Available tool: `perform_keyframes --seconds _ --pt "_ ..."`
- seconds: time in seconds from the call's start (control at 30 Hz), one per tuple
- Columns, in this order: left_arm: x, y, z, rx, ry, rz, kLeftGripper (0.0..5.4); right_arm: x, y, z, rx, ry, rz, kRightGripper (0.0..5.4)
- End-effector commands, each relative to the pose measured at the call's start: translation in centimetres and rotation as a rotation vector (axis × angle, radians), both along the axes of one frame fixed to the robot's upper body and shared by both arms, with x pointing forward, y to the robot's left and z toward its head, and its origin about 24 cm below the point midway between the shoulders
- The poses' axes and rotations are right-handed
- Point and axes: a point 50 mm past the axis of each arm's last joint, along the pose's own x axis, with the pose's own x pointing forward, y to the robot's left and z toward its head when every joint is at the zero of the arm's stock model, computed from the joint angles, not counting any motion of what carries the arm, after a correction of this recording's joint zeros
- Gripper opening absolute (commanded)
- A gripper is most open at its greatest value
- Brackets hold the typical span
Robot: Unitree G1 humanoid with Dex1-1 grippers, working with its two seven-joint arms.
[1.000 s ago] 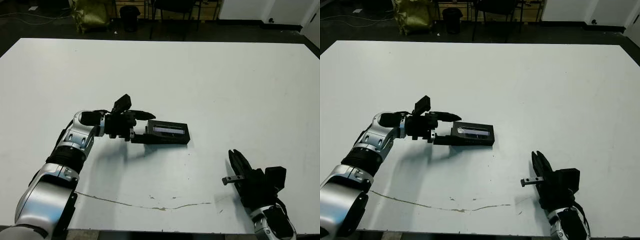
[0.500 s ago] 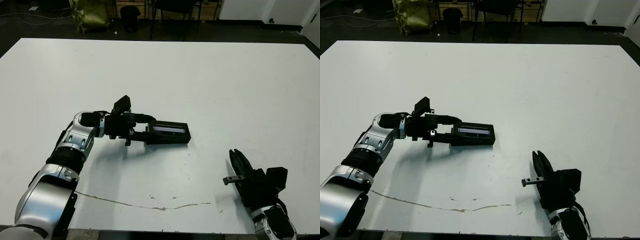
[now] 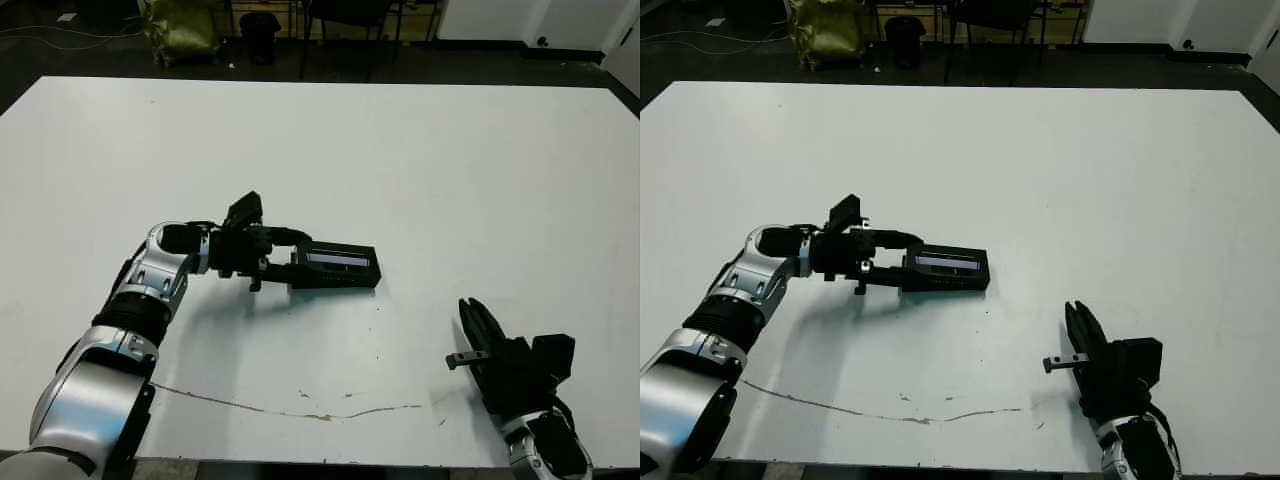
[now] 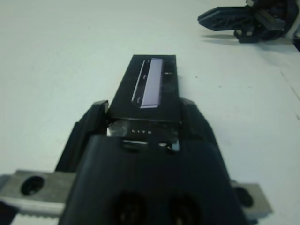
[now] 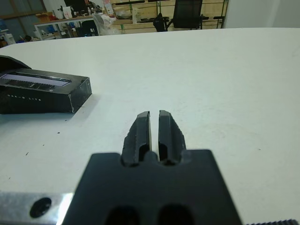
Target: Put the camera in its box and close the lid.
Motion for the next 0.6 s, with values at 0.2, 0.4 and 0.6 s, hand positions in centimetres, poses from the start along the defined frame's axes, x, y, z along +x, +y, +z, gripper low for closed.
perform_keyframes --seconds 0.2,0.4,0.6 --pt "-0.2 1.5 -1.1 0.078 0.05 0.043 2.22 -0.3 -0.2 -0.8 0.034 0.02 0.015 0.0" --pt "-0.3 2.1 -1.1 0.089 0.037 0.05 2.22 -0.4 -0.3 -0.8 0.004 0.04 -0.008 0.0" --pt "-0.4 2.8 -1.1 0.101 0.028 0.053 2.22 -0.4 -0.2 -0.6 0.004 0.038 -0.01 0.0"
